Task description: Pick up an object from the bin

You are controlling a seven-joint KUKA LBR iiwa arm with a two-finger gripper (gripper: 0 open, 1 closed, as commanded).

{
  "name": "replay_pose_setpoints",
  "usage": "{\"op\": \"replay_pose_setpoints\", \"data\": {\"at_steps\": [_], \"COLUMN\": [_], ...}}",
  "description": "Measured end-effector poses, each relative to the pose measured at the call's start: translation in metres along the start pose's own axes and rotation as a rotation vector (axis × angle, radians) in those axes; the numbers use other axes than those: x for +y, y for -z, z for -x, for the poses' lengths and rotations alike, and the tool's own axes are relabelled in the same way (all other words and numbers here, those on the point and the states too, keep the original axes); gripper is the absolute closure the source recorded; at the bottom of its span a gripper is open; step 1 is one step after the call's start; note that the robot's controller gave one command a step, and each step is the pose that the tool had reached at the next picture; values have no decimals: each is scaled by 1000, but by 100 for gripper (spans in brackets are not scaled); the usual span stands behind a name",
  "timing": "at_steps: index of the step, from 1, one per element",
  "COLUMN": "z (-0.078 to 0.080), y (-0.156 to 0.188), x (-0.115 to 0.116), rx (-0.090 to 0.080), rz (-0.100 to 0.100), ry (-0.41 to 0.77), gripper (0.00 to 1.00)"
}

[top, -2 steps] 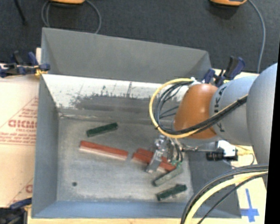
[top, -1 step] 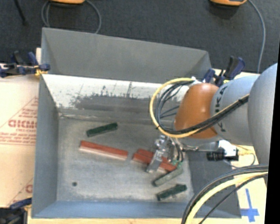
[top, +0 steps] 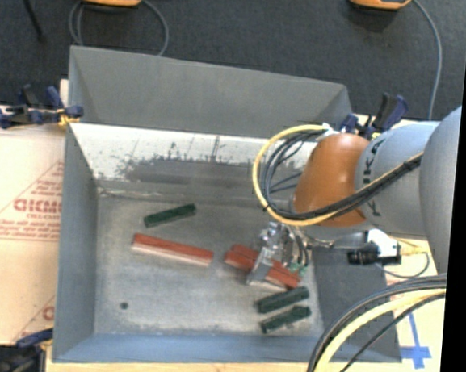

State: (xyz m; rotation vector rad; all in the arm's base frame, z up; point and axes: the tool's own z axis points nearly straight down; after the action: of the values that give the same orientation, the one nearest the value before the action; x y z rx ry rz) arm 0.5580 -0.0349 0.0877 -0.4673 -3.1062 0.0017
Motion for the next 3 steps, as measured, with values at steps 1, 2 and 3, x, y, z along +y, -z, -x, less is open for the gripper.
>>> {"op": "replay_pose_setpoints", "data": {"at_steps": [1, 2, 3], "z": [0, 0, 1], "y": [14, 35, 52], "x": [0, 0, 0], "rx": [2, 2, -1], "rz": [0, 1, 1], "ry": [1, 1, 2], "gripper": [100, 100, 100]}}
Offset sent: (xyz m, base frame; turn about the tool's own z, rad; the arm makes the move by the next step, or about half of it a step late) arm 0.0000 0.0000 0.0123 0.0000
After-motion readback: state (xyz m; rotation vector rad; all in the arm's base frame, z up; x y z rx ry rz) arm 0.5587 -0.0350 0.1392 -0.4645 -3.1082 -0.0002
